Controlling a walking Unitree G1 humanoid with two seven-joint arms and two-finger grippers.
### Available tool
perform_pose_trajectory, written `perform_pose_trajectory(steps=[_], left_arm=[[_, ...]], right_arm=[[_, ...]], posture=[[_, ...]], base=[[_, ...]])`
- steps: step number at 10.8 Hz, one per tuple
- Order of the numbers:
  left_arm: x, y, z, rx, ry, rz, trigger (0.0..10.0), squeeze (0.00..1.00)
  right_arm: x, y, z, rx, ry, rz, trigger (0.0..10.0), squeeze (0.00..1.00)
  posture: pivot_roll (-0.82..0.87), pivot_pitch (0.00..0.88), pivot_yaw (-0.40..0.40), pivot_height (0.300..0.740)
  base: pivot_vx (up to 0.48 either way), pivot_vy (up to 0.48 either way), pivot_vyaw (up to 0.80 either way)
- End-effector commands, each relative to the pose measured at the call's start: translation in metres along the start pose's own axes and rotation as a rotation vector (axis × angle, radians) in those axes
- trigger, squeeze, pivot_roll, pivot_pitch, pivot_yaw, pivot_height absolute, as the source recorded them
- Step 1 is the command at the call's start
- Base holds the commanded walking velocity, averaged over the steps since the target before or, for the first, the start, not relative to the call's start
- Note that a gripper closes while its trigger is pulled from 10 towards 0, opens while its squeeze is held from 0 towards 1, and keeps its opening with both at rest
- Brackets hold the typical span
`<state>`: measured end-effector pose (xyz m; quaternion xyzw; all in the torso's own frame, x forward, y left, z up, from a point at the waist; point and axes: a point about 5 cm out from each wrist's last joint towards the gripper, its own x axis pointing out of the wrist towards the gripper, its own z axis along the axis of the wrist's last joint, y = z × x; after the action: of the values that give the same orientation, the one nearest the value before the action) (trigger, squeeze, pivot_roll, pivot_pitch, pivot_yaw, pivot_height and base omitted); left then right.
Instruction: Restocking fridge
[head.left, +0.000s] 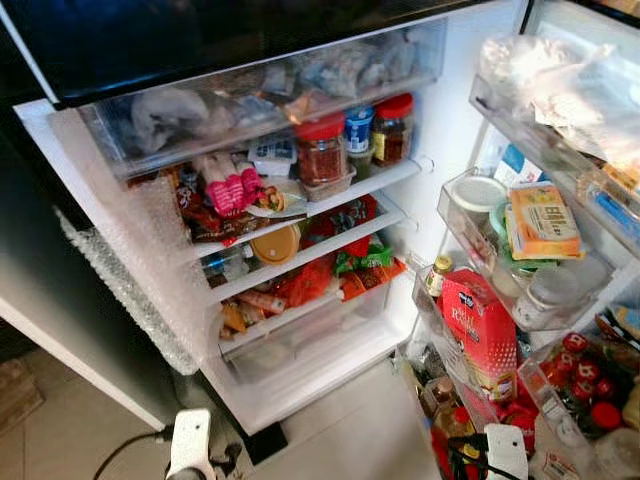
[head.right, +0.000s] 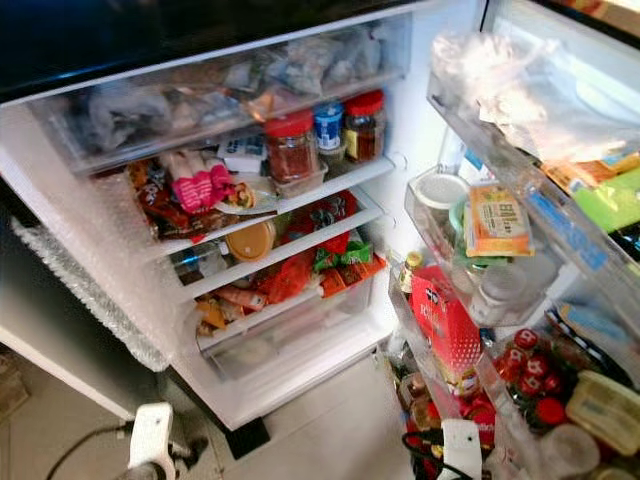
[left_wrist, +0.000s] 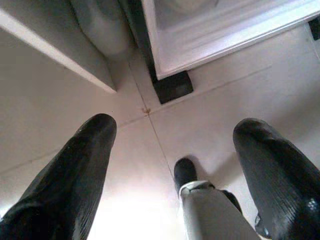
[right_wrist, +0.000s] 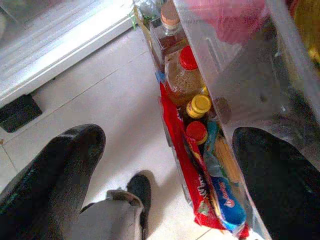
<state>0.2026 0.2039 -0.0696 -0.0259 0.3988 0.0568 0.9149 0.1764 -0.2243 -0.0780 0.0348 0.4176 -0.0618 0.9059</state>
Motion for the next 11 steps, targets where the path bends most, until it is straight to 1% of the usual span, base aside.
perform_pose_trajectory(steps=[1, 2, 3, 4, 5, 6, 8, 11], left_arm=[[-0.003, 0.004, -0.013, 0.004, 0.043, 0.021, 10.0, 0.00], [-0.004, 0.006, -0.014, -0.016, 0.052, 0.032, 10.0, 0.00], [-0.002, 0.007, -0.009, -0.080, 0.030, 0.046, 10.0, 0.00], [-0.002, 0.007, -0.006, -0.084, 0.022, 0.043, 10.0, 0.00], [0.000, 0.003, 0.000, -0.070, 0.005, 0.031, 10.0, 0.00], [0.001, 0.000, 0.002, -0.053, 0.000, 0.023, 10.0, 0.00], [0.001, 0.000, 0.000, -0.042, 0.017, 0.017, 10.0, 0.00], [0.001, 0.001, 0.001, -0.051, 0.021, 0.018, 10.0, 0.00]], right_arm=[[0.001, -0.003, 0.006, -0.007, -0.011, -0.020, 10.0, 0.00], [0.002, -0.004, 0.008, 0.006, -0.016, -0.031, 10.0, 0.00], [0.002, -0.005, 0.012, 0.021, -0.025, -0.042, 10.0, 0.00], [0.003, -0.005, 0.014, -0.001, -0.017, -0.040, 10.0, 0.00], [0.004, -0.005, 0.016, 0.001, -0.019, -0.043, 10.0, 0.00], [0.004, -0.005, 0.018, 0.011, -0.027, -0.049, 10.0, 0.00], [0.005, -0.004, 0.019, 0.011, -0.030, -0.055, 10.0, 0.00], [0.005, -0.004, 0.020, 0.016, -0.024, -0.058, 10.0, 0.00]], posture=[[-0.10, 0.000, 0.005, 0.740], [-0.10, 0.000, 0.005, 0.740], [-0.07, 0.000, -0.016, 0.740], [-0.05, 0.000, -0.025, 0.740], [-0.05, 0.000, -0.032, 0.740], [-0.05, 0.000, -0.032, 0.740], [-0.05, 0.000, -0.026, 0.740], [-0.04, 0.000, -0.034, 0.740]], base=[[0.000, 0.000, 0.00], [0.000, 0.000, 0.00], [0.000, 0.390, 0.00], [0.000, 0.390, 0.00], [0.000, 0.394, 0.00], [0.000, 0.398, 0.00], [0.000, 0.426, 0.00], [0.000, 0.435, 0.00]])
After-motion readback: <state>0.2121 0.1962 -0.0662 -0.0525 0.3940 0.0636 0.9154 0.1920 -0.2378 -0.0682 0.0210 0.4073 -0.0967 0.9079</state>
